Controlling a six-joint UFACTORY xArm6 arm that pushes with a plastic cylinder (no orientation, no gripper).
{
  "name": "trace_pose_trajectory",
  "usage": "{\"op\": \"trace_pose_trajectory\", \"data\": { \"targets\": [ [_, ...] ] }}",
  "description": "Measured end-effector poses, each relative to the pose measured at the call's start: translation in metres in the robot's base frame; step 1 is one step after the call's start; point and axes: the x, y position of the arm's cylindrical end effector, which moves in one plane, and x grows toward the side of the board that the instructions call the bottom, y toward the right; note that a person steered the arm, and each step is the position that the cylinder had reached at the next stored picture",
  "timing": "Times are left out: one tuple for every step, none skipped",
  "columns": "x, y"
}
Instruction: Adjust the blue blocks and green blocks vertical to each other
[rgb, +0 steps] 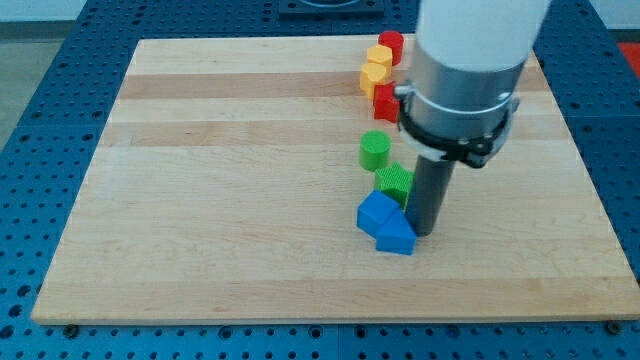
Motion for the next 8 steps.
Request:
{"op": "trace_pose_trajectory", "data": {
  "targets": [
    [0.003,-0.001],
    [0.0,0.057],
    [0.018,0.091],
    [0.045,0.076],
    [0.057,0.046],
    [0.084,-0.014],
    [0.073,-0.103],
    [0.024,-0.151]
  ]
}}
